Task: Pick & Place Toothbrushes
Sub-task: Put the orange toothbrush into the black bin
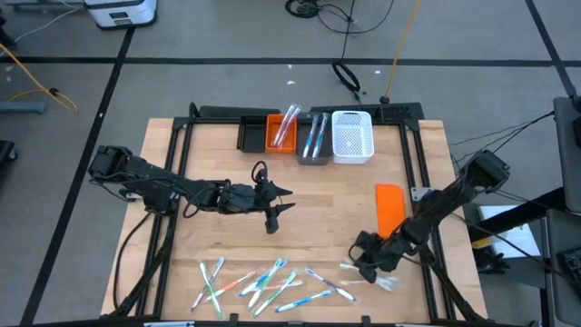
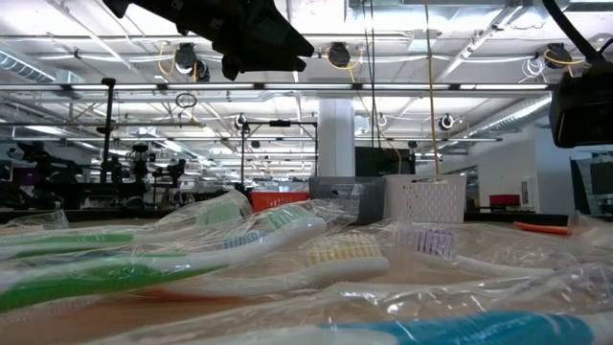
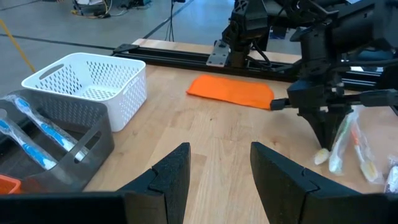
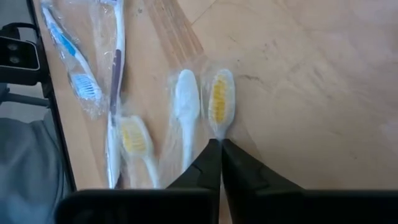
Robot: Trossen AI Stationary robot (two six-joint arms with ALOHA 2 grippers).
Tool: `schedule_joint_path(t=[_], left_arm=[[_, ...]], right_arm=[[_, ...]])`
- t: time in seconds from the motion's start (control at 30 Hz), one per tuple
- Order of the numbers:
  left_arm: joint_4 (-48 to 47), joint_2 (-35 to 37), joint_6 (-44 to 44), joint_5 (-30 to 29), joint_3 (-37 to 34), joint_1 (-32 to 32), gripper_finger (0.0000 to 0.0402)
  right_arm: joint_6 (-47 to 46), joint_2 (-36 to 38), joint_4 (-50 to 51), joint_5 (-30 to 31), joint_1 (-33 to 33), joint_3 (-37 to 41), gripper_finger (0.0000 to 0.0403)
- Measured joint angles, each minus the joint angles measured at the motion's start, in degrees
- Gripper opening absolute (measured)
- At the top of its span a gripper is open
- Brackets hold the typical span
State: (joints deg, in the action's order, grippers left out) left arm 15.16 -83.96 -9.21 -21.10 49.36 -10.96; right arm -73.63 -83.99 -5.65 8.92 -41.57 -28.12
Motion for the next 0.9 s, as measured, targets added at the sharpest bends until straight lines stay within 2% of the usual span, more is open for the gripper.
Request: schedule_joint_path(t=[0.57,0.9], left_arm=[[0.1,0.0,0.0,0.0,0.0,0.0,0.0166],[0.6,0.0,0.0,0.0,0.0,0.0,0.0166]], right_arm=[[16.1,11.2,2.0,6.4,8.0,0.3,0.0],[28.1,19.6,-0.9,16.1,11.1,0.2,0.0]])
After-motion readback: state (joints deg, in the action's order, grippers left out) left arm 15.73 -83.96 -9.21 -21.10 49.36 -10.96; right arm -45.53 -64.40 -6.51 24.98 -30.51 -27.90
